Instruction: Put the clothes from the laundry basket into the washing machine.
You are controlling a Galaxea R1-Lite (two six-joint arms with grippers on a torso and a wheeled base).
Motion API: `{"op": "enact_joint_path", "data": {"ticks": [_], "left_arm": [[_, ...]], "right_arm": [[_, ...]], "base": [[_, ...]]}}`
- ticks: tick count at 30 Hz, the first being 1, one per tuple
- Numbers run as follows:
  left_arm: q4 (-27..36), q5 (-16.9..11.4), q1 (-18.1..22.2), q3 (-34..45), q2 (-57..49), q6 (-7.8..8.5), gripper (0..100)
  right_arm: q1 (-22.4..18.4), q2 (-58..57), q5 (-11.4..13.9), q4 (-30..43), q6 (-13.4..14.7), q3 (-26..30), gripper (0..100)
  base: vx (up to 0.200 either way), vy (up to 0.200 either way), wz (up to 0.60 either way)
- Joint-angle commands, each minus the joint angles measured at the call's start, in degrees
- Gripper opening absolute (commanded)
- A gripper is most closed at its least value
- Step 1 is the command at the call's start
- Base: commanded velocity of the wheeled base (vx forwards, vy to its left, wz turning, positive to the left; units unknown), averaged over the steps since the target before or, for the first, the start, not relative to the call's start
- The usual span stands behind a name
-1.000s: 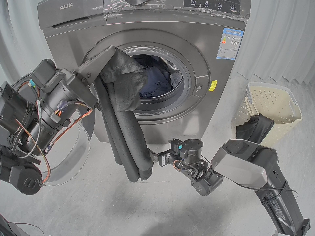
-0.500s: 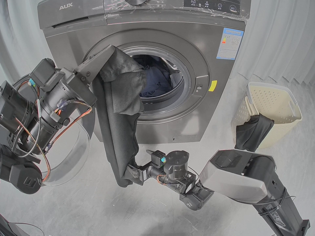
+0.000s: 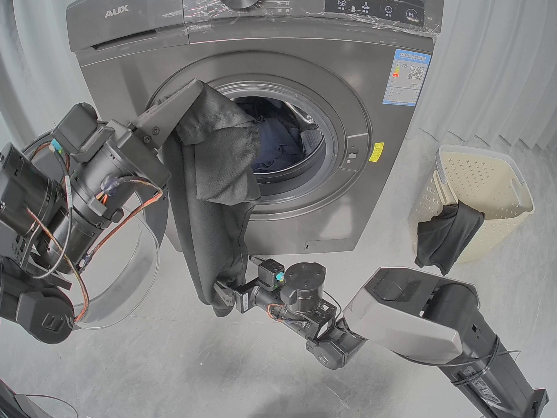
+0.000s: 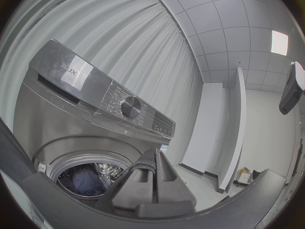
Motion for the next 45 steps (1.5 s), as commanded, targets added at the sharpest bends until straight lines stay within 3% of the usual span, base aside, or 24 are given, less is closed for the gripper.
{"op": "enact_joint_path", "data": {"ticks": [1,6,12,13,20,28,34,43,45], "left_arm": [[0.0,0.0,0.0,0.0,0.0,-0.01,0],[0.0,0.0,0.1,0.0,0.0,-0.01,0],[0.0,0.0,0.1,0.0,0.1,-0.01,0],[0.0,0.0,0.1,0.1,0.1,-0.01,0],[0.0,0.0,1.0,0.1,0.1,-0.01,0],[0.0,-0.1,2.3,0.0,0.2,-0.01,0],[0.0,-0.3,3.2,0.0,0.0,-0.01,0],[0.0,-0.3,4.6,0.7,-0.2,-0.27,0],[0.0,-0.3,4.6,0.7,-0.2,-0.27,0]], "right_arm": [[-0.7,1.8,-0.1,-0.1,0.0,-2.0,100],[-2.0,3.9,-0.9,0.1,0.1,-6.3,100],[-2.0,4.0,-2.4,-0.2,0.1,-6.8,100],[-2.1,4.0,-2.5,-0.3,0.1,-6.8,0],[-2.8,2.1,-2.6,-1.8,0.1,-4.3,0],[-5.3,-9.0,-2.9,-1.3,-0.2,8.6,0],[-9.7,-17.5,-2.9,-0.3,-1.5,18.9,0],[-14.7,-30.9,-2.8,0.5,-2.8,29.0,0],[-14.7,-30.9,-2.8,0.5,-2.8,29.0,0]], "base": [[0.000,0.000,0.00],[0.000,0.000,0.00],[0.000,0.000,0.00],[0.000,0.000,0.00],[0.000,0.000,0.00],[0.000,0.000,0.00],[0.000,0.000,0.00],[0.000,0.000,0.00],[0.000,0.000,0.00]]}}
